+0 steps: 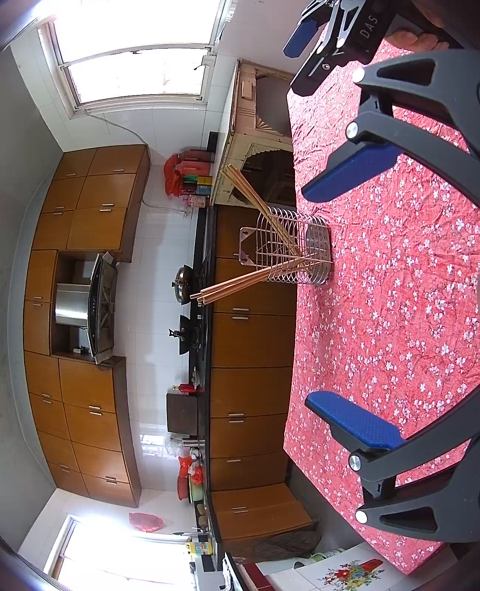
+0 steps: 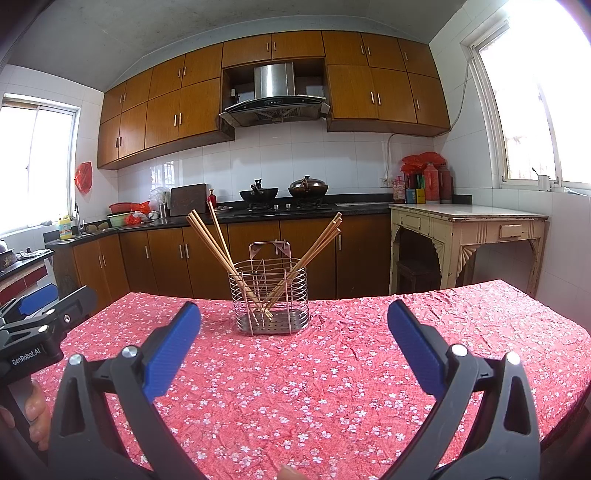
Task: Organize utensils
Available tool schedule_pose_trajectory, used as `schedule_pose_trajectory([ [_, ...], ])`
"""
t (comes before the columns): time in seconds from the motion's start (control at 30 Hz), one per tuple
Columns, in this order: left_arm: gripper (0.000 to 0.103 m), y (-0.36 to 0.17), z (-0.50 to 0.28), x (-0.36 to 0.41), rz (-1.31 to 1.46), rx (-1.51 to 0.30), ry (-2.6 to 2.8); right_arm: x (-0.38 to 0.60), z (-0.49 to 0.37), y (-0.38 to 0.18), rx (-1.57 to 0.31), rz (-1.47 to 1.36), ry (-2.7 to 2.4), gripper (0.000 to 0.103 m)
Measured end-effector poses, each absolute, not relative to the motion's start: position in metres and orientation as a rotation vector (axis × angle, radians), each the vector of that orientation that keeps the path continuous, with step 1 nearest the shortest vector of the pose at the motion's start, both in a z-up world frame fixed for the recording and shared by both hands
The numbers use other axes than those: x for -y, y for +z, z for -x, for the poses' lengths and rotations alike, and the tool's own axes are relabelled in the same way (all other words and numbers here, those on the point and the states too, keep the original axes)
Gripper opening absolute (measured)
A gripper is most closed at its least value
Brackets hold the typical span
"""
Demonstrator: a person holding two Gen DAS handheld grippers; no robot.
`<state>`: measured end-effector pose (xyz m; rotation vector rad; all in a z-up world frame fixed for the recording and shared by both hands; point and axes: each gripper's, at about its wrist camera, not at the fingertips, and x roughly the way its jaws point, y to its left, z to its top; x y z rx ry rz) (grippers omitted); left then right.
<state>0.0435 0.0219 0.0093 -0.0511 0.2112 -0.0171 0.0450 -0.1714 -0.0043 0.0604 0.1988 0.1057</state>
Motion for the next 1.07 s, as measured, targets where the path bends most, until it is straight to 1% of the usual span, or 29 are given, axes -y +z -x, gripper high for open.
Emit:
schedule_pose_trajectory([
  [1.07, 0.101, 0.0085, -0.0429, -0.022, 0.06, -0.21, -0.018, 0.1716, -0.045, -0.0046, -0.2, -0.062, 0.106, 0.099],
])
